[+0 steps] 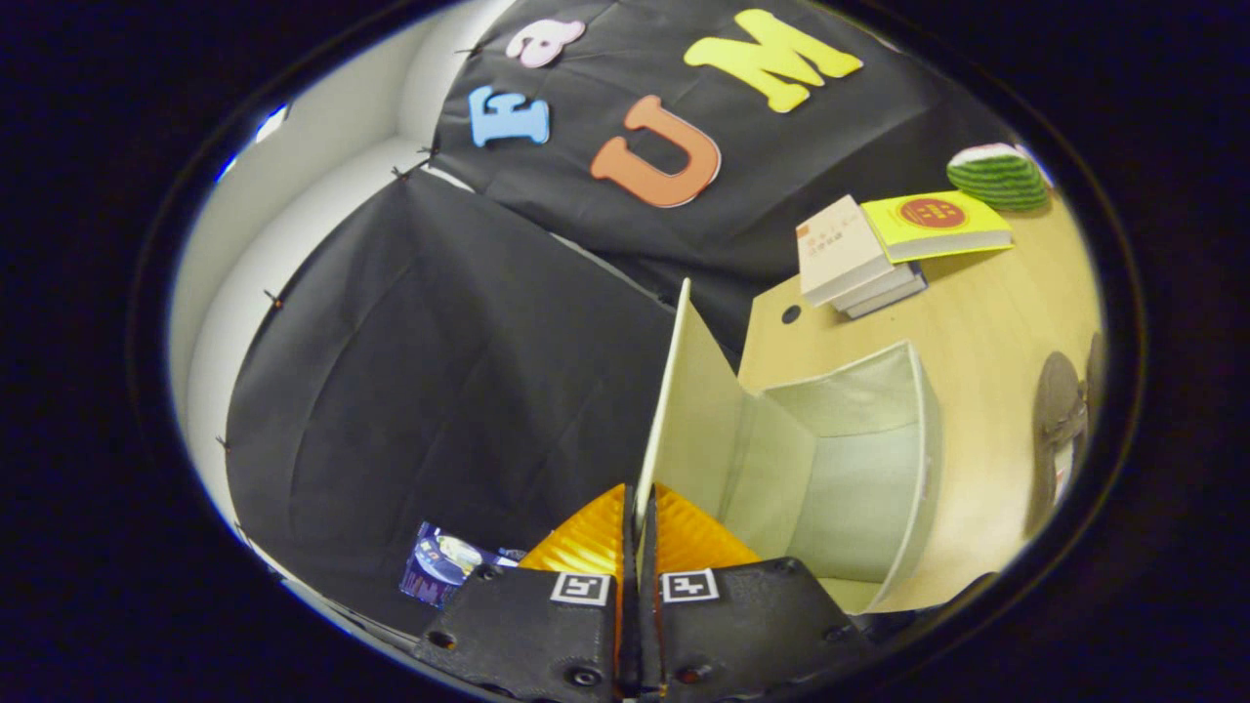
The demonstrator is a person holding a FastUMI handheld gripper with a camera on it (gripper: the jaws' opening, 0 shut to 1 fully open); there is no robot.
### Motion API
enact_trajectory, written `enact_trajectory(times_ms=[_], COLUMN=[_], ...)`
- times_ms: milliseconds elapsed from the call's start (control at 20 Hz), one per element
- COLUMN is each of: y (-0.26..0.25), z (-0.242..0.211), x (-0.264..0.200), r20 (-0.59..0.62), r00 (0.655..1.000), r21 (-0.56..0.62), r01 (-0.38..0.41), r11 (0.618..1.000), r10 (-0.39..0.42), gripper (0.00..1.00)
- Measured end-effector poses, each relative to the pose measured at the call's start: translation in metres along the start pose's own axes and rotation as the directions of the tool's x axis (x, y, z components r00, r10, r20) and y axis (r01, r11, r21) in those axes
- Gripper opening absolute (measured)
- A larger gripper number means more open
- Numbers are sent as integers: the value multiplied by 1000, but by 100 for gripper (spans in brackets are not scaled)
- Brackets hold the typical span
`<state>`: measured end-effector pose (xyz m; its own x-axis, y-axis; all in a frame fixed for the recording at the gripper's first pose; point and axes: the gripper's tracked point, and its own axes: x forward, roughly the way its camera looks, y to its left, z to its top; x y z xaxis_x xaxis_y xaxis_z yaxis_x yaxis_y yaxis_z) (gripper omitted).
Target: Open the storage box then place both shoes into the box .Put the left shoe in first, then the right shoe, with the right side of both shoes facing outward in a uniform manner.
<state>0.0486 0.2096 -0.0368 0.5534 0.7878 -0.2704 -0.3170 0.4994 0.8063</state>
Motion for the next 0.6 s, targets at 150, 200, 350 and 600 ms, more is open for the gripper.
enact_trajectory(times_ms=[150,200,350,600], y=[31,39,58,56], z=[-7,-11,-23,-13], x=[30,38,47,31], r20=[-14,-18,-36,53], r00=[1000,1000,999,997], r21=[-99,-134,-203,-344], r01=[-2,0,-13,74], r11=[995,991,979,936], r10=[1,-2,6,-59], gripper=[12,15,33,83])
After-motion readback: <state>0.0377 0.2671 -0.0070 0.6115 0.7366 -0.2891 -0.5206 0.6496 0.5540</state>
